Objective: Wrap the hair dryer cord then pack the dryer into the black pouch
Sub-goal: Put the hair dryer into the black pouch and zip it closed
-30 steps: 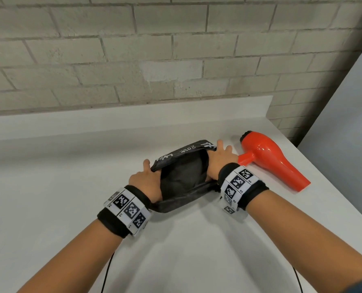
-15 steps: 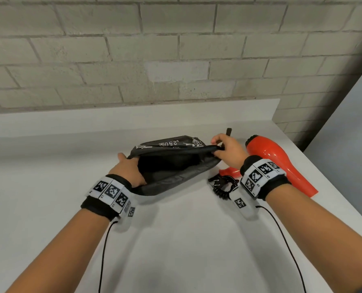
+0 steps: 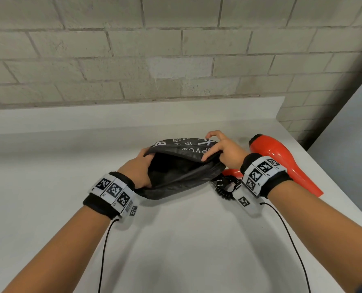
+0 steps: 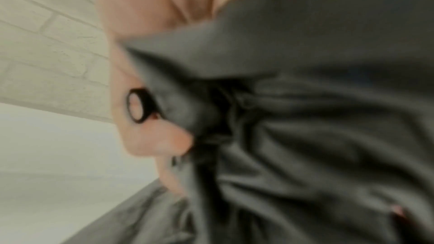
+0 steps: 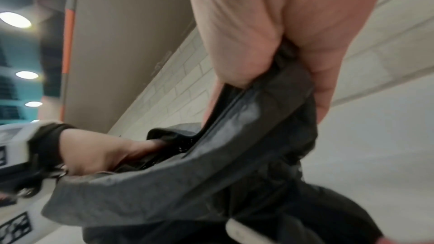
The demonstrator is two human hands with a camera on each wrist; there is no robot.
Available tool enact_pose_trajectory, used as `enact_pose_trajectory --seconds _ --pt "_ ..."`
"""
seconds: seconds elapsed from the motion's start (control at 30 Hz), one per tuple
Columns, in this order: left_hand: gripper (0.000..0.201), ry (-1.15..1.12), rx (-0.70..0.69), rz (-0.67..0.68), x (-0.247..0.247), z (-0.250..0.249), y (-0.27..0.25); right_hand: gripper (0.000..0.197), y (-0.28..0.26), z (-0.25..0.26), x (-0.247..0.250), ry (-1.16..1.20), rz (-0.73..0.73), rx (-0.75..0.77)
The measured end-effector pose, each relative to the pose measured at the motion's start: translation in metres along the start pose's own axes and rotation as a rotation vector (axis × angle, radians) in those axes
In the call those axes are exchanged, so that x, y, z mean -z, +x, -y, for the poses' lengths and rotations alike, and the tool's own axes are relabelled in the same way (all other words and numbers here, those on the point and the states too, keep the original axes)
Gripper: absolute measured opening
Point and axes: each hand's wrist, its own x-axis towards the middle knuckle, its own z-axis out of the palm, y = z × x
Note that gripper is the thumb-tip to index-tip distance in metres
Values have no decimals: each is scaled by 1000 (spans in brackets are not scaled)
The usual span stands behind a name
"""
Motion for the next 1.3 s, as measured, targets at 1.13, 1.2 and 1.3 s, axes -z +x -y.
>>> enact_pose_trajectory --seconds 1.13,1.2,1.3 --pt "107 6 -82 310 -11 2 2 63 4 1 -11 -510 395 -385" --pt "117 -111 -92 250 -12 0 4 47 -1 4 -3 -259 308 -392" --pt "122 -244 -89 76 -7 2 8 23 -16 3 11 55 -55 -374"
